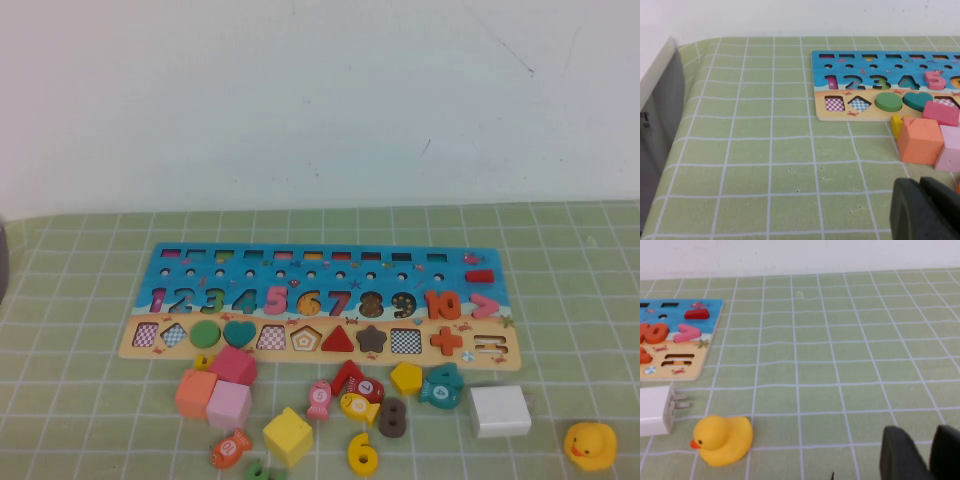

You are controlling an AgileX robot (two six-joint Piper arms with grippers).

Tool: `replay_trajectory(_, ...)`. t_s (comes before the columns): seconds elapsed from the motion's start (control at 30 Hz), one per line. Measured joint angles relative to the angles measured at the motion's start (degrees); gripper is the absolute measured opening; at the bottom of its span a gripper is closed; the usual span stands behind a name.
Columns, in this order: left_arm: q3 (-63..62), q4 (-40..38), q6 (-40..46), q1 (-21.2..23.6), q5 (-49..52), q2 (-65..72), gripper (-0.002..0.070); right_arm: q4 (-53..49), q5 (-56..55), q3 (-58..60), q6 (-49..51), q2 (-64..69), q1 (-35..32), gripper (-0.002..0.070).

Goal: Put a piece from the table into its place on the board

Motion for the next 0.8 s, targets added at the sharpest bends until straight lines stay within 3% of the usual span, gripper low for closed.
replay_trajectory(0.6, 0.0, 0.0, 0.0, 0.0, 0.0, 0.0, -0.0001, 0.14, 0.0, 0.0, 0.0, 0.0, 0.0, 0.0146)
replay_trajectory(0.7, 0.0, 0.0, 0.0, 0.0, 0.0, 0.0, -0.0001, 4.53, 0.0, 0.0, 0.0, 0.0, 0.0, 0.0146)
replay_trajectory(0.8, 0.0, 0.0, 0.0, 0.0, 0.0, 0.0, -0.0001, 15.18, 0.14, 0.0, 0.24, 0.0, 0.0, 0.0146)
